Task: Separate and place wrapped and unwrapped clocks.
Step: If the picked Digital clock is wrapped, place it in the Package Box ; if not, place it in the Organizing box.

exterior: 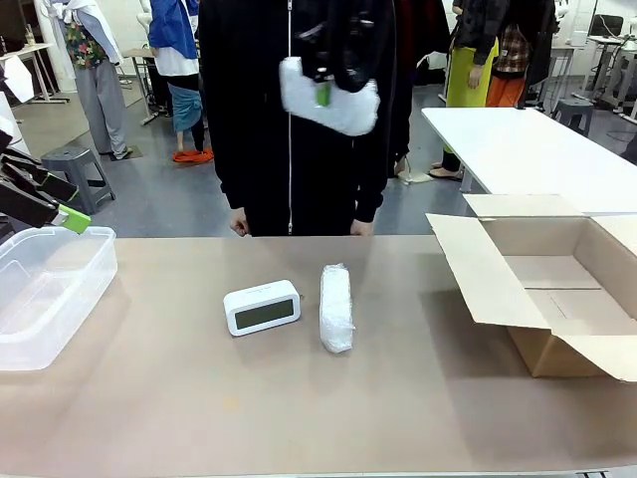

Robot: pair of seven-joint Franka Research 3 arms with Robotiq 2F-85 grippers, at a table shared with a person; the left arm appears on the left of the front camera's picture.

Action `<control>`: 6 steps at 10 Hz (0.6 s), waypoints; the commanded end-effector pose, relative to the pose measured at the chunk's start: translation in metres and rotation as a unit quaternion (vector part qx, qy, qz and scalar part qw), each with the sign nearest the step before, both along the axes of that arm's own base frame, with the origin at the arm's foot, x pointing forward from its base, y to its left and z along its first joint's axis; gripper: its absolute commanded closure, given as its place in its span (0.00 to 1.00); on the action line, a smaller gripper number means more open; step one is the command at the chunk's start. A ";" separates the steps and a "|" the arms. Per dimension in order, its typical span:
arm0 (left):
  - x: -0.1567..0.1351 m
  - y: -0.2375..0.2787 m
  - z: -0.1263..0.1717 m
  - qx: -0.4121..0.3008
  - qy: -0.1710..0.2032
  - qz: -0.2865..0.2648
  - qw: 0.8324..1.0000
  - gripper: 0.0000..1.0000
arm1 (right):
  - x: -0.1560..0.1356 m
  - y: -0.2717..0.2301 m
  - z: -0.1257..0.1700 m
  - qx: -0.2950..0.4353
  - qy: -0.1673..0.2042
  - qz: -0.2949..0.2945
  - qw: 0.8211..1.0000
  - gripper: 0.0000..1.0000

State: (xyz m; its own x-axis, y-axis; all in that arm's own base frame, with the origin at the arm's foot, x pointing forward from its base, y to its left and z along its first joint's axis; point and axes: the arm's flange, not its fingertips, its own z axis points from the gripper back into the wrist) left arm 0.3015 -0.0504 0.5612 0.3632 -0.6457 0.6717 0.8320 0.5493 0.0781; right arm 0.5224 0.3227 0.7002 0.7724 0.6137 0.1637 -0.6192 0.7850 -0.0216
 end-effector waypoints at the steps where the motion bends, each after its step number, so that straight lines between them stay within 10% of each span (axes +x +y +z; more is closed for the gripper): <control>1: 0.001 0.001 -0.001 -0.004 0.000 -0.007 1.000 0.00 | -0.046 -0.068 -0.057 0.069 -0.001 -0.123 0.990 0.48; 3: 0.001 0.001 -0.001 -0.004 0.000 -0.007 1.000 0.00 | -0.060 -0.126 -0.088 0.079 -0.027 -0.267 0.960 0.48; 6: 0.001 0.001 -0.001 -0.004 0.000 -0.007 1.000 0.00 | -0.065 -0.214 -0.139 0.096 0.003 -0.319 0.943 0.48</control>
